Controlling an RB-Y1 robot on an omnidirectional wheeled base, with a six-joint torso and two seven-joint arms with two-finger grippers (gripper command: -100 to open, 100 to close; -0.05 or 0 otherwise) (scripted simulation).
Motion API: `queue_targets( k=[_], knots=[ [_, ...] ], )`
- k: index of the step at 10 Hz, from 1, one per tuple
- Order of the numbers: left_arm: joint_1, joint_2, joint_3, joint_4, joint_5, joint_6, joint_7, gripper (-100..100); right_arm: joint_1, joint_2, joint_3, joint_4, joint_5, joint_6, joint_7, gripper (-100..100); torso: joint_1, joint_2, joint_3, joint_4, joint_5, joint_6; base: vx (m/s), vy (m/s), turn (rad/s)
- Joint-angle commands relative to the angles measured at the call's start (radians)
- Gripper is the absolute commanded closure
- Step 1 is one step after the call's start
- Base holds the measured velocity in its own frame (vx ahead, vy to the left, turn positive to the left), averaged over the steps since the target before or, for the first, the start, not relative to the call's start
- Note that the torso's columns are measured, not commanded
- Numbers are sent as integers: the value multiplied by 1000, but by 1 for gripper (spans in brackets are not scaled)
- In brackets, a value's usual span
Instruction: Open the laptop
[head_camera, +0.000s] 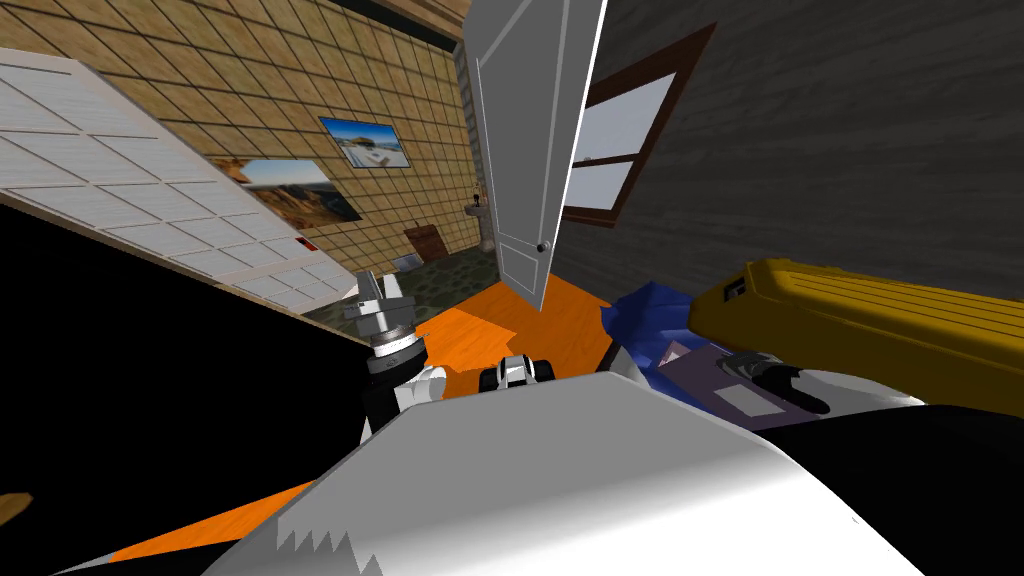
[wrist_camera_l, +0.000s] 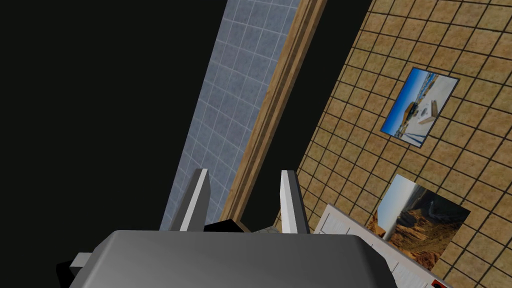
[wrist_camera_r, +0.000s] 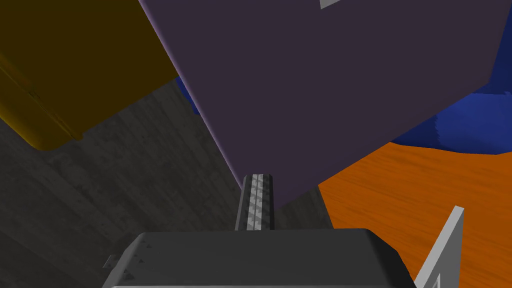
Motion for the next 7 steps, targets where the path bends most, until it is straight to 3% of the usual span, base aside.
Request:
queue_targets(
  k=[1,2,3,4,5,6,7],
  knots=[
    [0,0,0,0,0,0,0,0,34,-8,2,-23,30,-1,-73,100,0,2,1,0,0,1,4,-4,-34],
    [0,0,0,0,0,0,0,0,34,-8,2,-23,30,-1,-91,100,1,2,1,1,0,1,0,0,0],
    [0,0,0,0,0,0,0,0,82,-35,-26,-9,79,-43,-124,100,1,2,1,1,0,0,19,-12,263],
    [0,0,0,0,0,0,0,0,103,-35,-26,-9,108,-43,-159,100,1,0,0,0,1,-1,32,-24,236],
    [0,0,0,0,0,0,0,0,103,-35,-26,-9,112,-43,-214,100,0,-1,-1,0,0,1,21,-15,17],
    [0,0,0,0,0,0,0,0,97,-36,-16,-17,107,-32,-194,100,0,0,0,0,0,1,8,-4,-11],
    [0,0,0,0,0,0,0,0,95,-33,-16,-30,150,-8,-180,-100,1,2,1,0,0,1,-64,-50,34]
  ],
)
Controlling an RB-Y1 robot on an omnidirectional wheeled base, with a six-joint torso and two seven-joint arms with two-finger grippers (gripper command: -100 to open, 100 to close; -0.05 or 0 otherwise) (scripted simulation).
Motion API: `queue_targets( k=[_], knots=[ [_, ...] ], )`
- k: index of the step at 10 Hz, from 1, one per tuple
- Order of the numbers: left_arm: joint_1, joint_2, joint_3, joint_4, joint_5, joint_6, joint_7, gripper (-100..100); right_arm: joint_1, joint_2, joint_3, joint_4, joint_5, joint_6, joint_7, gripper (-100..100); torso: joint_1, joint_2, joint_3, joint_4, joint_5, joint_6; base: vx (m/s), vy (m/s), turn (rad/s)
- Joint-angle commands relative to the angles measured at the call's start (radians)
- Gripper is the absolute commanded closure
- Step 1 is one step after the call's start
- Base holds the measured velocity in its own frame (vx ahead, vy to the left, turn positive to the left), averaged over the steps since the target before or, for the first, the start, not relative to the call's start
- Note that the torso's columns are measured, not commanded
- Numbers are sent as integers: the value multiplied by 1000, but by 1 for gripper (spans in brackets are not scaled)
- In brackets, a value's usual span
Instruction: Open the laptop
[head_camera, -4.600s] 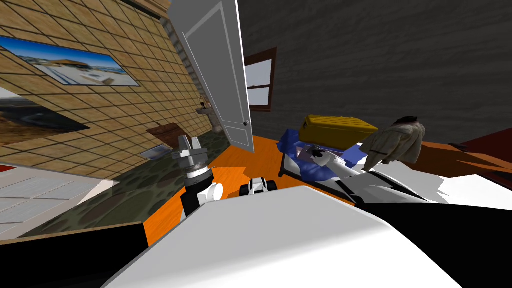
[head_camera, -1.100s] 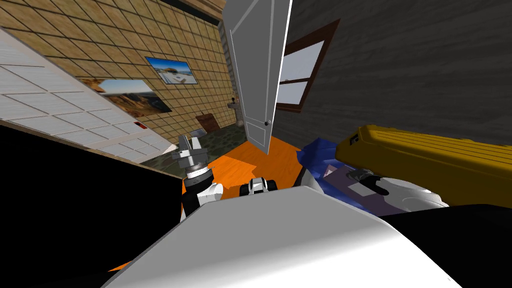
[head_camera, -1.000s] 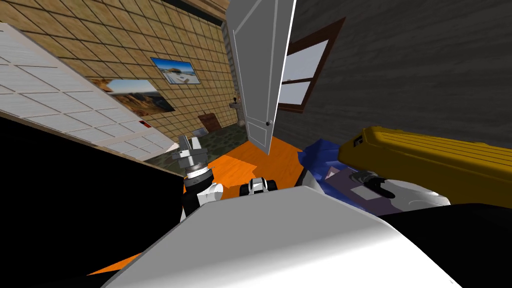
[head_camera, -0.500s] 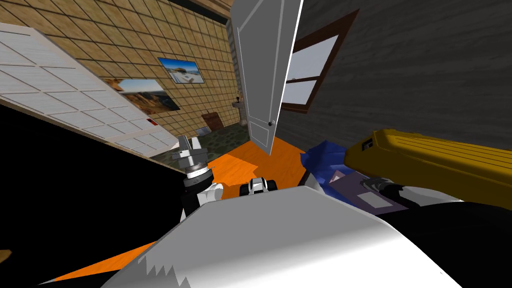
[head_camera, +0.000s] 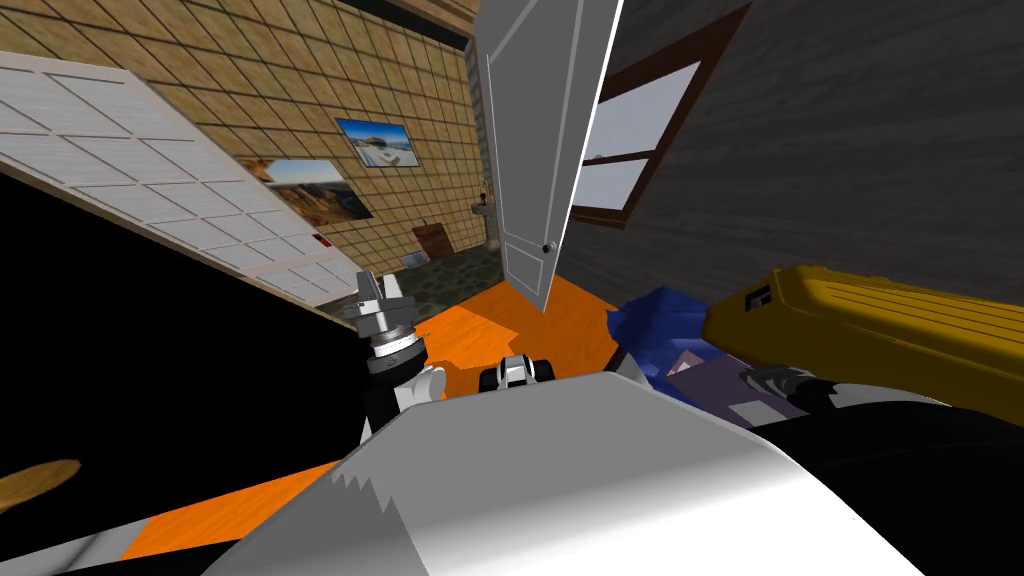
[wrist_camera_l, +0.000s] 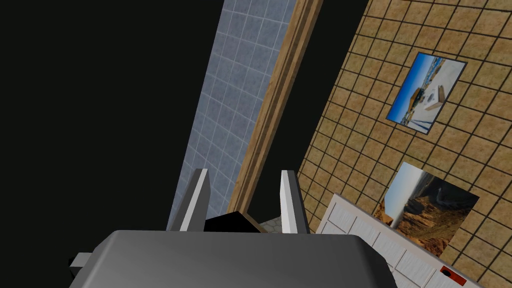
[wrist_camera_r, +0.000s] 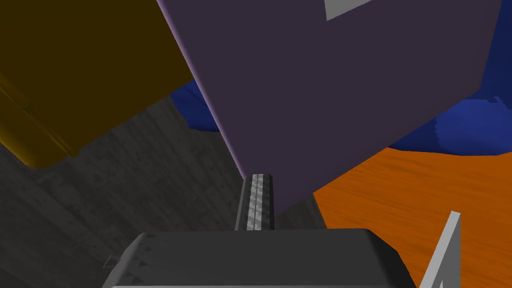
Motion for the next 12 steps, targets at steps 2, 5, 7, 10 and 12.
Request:
queue_targets(
  k=[2,5,7,10,12],
  knots=[
    [0,0,0,0,0,0,0,0,-1,5,4,-36,83,57,37,-100,-5,4,3,1,-1,0,-118,-119,38],
    [0,0,0,0,0,0,0,0,-5,16,11,-72,165,117,75,-100,2,0,0,0,1,0,-155,-85,47],
    [0,0,0,0,0,0,0,0,-8,27,19,-101,225,166,105,-100,-1,-1,0,0,0,0,-181,-121,65],
    [0,0,0,0,0,0,0,0,-14,42,29,-133,296,222,138,-100,-2,-2,-1,-1,-1,1,-142,-84,57],
    [0,0,0,0,0,0,0,0,-17,52,34,-149,333,251,155,-100,-3,0,0,0,-1,2,-117,-90,54]
  ],
)
